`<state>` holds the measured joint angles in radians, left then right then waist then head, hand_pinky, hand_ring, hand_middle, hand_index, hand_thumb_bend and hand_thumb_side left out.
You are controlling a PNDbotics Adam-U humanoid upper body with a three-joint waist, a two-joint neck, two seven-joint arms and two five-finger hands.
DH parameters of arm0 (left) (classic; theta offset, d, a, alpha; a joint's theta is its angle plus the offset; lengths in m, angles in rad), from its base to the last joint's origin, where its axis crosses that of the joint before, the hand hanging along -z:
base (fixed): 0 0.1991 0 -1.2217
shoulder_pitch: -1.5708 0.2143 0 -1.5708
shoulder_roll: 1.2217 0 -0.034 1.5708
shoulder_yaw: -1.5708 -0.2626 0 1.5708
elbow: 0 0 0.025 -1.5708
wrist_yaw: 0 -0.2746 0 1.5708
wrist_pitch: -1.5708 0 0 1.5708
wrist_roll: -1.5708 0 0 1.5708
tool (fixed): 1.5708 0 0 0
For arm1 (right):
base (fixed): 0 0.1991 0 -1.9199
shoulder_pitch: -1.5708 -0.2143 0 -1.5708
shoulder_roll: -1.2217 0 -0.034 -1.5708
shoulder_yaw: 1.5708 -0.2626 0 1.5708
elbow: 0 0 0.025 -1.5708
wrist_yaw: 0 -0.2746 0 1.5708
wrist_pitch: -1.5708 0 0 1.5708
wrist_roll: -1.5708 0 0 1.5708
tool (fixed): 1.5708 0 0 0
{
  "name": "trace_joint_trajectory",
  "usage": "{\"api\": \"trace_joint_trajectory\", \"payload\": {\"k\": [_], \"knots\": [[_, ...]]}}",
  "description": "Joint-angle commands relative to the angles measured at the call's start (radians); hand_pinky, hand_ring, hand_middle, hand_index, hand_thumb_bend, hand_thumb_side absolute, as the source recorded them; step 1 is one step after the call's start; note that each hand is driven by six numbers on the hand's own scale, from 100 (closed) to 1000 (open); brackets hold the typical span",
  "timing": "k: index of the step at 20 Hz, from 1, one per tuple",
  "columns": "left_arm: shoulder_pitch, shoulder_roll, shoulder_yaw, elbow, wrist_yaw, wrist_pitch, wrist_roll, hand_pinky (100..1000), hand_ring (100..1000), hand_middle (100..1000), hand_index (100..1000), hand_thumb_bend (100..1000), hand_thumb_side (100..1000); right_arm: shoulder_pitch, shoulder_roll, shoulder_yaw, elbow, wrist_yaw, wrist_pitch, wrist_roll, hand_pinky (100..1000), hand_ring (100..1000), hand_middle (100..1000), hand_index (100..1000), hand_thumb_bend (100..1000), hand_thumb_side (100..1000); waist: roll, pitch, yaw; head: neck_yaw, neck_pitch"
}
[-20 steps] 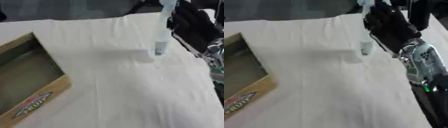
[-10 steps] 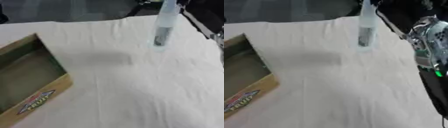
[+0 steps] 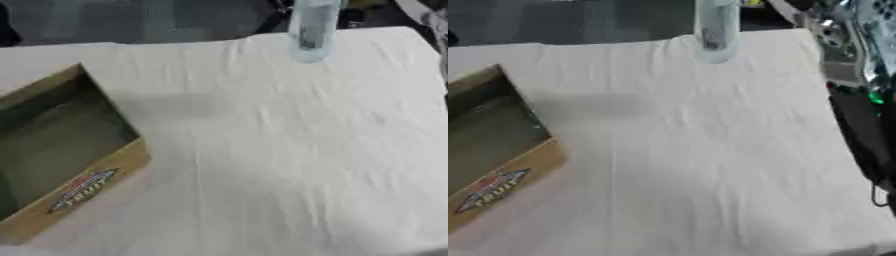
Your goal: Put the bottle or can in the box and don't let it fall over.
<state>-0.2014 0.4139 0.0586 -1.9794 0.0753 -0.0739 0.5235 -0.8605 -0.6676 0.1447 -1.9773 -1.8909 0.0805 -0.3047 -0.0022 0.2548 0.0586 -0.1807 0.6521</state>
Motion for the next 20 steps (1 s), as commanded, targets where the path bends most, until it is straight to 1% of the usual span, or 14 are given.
{"api": "trace_joint_trajectory", "payload": {"k": [1, 5, 10, 11, 12, 17, 18, 19, 20], "knots": [[-0.003, 0.032, 0.003, -0.021, 0.005, -0.001, -0.003, 732, 726, 741, 877, 579, 738, -0.042, 0.004, 0.018, -0.023, -0.008, 0.028, -0.007, 122, 157, 171, 1000, 235, 432, -0.002, -0.032, 0.007, -0.013, 0.017], [-0.004, 0.031, 0.004, -0.021, 0.004, -0.002, -0.001, 733, 726, 742, 875, 581, 737, -0.076, 0.036, 0.046, -0.023, -0.013, 0.055, -0.013, 124, 157, 169, 1000, 228, 435, -0.008, -0.041, 0.026, -0.038, 0.030], [-0.010, 0.029, 0.007, -0.021, 0.010, -0.008, 0.001, 734, 726, 742, 875, 582, 734, -0.117, 0.077, 0.080, -0.023, -0.020, 0.089, -0.030, 125, 156, 169, 1000, 222, 437, -0.006, -0.042, 0.056, -0.076, 0.037], [-0.013, 0.028, 0.008, -0.021, 0.011, -0.010, 0.003, 734, 727, 744, 875, 569, 796, -0.126, 0.086, 0.086, -0.023, -0.023, 0.094, -0.035, 125, 156, 167, 1000, 117, 408, -0.005, -0.041, 0.063, -0.084, 0.036], [-0.016, 0.027, 0.009, -0.021, 0.012, -0.012, 0.005, 735, 727, 742, 875, 582, 732, -0.134, 0.094, 0.092, -0.023, -0.026, 0.100, -0.039, 124, 157, 170, 1000, 224, 437, -0.004, -0.039, 0.071, -0.092, 0.035], [-0.033, 0.025, 0.020, -0.021, 0.012, -0.022, 0.020, 737, 730, 744, 874, 585, 725, -0.165, 0.125, 0.119, -0.023, -0.035, 0.122, -0.072, 123, 156, 169, 1000, 219, 441, -0.003, -0.029, 0.127, -0.145, 0.027], [-0.037, 0.025, 0.023, -0.021, 0.012, -0.025, 0.025, 737, 730, 744, 874, 574, 751, -0.170, 0.128, 0.125, -0.023, -0.034, 0.127, -0.080, 123, 156, 169, 1000, 217, 443, -0.003, -0.027, 0.138, -0.153, 0.026], [-0.040, 0.025, 0.025, -0.021, 0.012, -0.027, 0.029, 737, 730, 744, 874, 585, 724, -0.174, 0.132, 0.130, -0.021, -0.032, 0.132, -0.086, 123, 156, 169, 1000, 215, 445, -0.003, -0.025, 0.149, -0.159, 0.025], [-0.043, 0.025, 0.026, -0.021, 0.011, -0.029, 0.031, 738, 730, 744, 875, 586, 724, -0.180, 0.137, 0.137, -0.016, -0.029, 0.138, -0.092, 123, 156, 169, 1000, 214, 447, -0.004, -0.024, 0.162, -0.167, 0.023]]}}
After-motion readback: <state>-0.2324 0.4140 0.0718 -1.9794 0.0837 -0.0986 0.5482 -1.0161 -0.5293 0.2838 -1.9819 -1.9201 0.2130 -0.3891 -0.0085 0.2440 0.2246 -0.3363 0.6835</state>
